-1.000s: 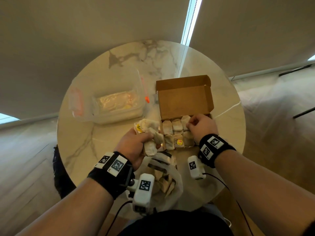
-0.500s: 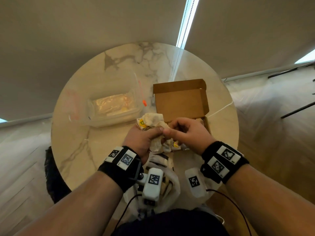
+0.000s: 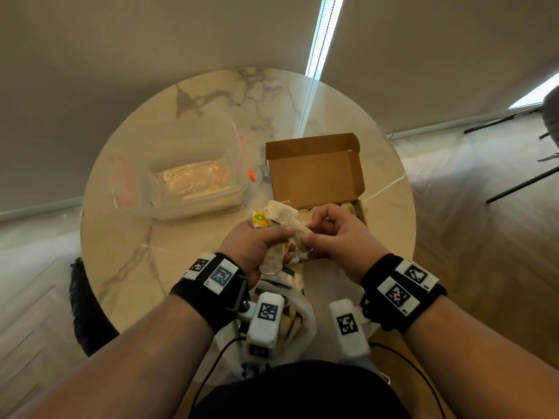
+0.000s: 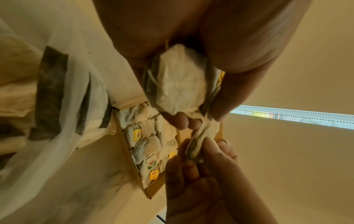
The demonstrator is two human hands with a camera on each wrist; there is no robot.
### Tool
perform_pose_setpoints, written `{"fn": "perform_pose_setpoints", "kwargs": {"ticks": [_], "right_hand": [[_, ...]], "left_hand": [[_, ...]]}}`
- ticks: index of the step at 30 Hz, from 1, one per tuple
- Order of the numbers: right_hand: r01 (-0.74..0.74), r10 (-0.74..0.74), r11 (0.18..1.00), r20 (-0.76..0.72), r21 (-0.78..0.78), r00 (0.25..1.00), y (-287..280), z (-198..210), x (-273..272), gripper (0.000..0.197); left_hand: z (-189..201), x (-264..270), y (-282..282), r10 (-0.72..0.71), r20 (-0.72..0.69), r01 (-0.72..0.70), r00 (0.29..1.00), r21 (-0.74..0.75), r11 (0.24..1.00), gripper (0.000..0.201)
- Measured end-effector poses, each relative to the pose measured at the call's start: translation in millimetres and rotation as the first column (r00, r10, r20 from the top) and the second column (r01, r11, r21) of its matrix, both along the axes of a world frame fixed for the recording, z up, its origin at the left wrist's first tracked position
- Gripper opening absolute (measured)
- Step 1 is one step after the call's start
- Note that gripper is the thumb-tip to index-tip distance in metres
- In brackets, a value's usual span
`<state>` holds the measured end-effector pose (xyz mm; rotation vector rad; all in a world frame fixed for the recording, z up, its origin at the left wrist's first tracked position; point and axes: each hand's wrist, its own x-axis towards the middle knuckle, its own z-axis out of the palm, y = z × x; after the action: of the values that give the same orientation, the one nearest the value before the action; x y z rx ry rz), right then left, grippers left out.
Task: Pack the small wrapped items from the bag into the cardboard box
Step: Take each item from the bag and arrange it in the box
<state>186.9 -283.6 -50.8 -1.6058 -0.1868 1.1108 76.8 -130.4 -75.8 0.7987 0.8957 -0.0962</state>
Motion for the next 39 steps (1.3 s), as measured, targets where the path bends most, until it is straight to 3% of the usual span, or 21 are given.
{"fn": "perform_pose_setpoints", "kwargs": {"ticks": [6,8,11,16,21,28,31,34,39], "right_hand": [[0.047,-0.053,0.996,-0.083,-0.080,0.995,-10.7,-6.4,9.9,0.017],[0.092,-0.096,0.987,-0.020,-0.134,0.995,-13.1,-15.2,13.7,0.019],[0.158,-0.101,0.946,0.207,-0.283,0.973,-10.2,-37.6,24.6,0.016],[0.130,0.063,0.894,0.407,-0.429,0.911,11.5,-63.9,40.0,0.009],[-0.006,0.320,0.821,0.452,-0.571,0.833,24.8,-81.4,42.9,0.011],[-0.049,0.507,0.733,0.497,-0.679,0.704,28.5,-81.8,40.5,0.024],[-0.051,0.530,0.756,0.564,-0.653,0.633,34.6,-75.3,39.7,0.026],[-0.029,0.490,0.797,0.617,-0.603,0.615,46.2,-72.6,42.6,0.024],[-0.130,0.600,0.733,0.544,-0.668,0.586,63.9,-69.9,46.5,0.012]], "left_hand": [[-9.4,-0.9,10.7,0.065,-0.079,-0.056,0.995,0.109,0.992,0.026],[-12.8,-0.5,14.5,0.059,-0.111,-0.042,0.992,0.154,0.987,0.022],[-18.0,-2.0,18.8,0.038,-0.169,-0.002,0.985,0.208,0.978,0.020],[-21.9,-9.6,23.6,0.067,-0.210,-0.022,0.975,0.206,0.978,0.028],[-23.3,-16.2,26.0,0.092,-0.231,-0.050,0.969,0.177,0.983,0.027],[-20.6,-22.0,20.4,0.096,-0.253,-0.055,0.963,0.165,0.985,0.023],[-17.9,-22.9,19.0,0.091,-0.252,-0.048,0.963,0.172,0.984,0.022],[-14.6,-25.7,18.2,0.087,-0.242,-0.048,0.966,0.162,0.986,0.021],[-10.2,-33.8,17.9,0.081,-0.230,-0.043,0.970,0.165,0.985,0.019]]}}
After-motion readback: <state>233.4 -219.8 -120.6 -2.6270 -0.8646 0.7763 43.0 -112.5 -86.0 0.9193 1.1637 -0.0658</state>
